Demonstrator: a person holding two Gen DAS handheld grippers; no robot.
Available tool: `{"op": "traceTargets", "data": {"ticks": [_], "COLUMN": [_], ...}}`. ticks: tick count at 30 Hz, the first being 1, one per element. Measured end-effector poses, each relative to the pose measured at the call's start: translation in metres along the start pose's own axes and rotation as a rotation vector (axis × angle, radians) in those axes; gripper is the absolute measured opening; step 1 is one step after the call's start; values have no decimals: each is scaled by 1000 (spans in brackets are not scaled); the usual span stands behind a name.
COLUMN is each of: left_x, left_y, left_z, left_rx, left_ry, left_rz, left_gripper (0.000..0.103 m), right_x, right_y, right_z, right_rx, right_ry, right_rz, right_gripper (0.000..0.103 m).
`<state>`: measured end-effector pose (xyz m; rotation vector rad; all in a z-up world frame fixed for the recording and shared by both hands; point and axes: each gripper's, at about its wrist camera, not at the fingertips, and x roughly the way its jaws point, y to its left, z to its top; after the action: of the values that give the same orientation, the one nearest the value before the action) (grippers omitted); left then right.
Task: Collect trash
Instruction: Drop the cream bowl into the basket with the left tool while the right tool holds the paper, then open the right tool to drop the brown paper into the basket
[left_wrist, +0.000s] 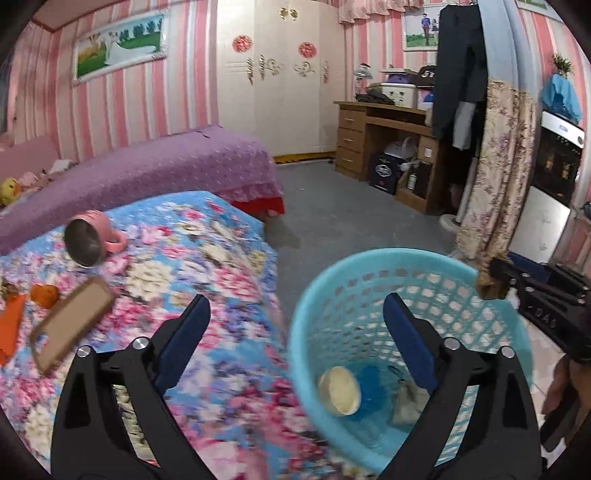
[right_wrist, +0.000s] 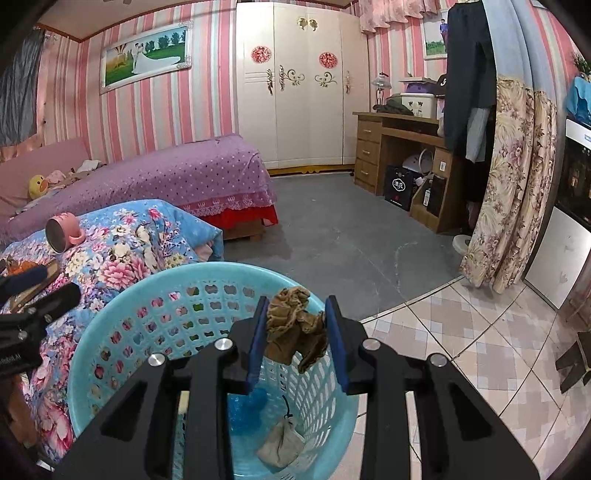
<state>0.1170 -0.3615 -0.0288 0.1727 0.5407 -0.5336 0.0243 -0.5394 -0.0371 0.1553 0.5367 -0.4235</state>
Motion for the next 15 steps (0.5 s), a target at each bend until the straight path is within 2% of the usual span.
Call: {"op": "traceTargets", "data": {"ticks": [7,10,14,15], "left_x": [-8,-12,-20,-22], "left_y": [33,43,53,54], "left_z": [4,5,5,4], "left_rx": [-48,-62,-68,-69], "left_ry": [-9,-13,-23,-25], "left_rz": [60,73,91,95], "left_gripper": [97,97,97,97], "right_x": [-2,-4,-6,-7], "right_y": [6,9,13,15], "right_z": [1,2,2,2], "right_rx": [2,12,28,29], "right_ry": [-5,-10,-22,-27], "right_rz": [1,4,7,-5], "right_gripper": [32,35,55,65]}}
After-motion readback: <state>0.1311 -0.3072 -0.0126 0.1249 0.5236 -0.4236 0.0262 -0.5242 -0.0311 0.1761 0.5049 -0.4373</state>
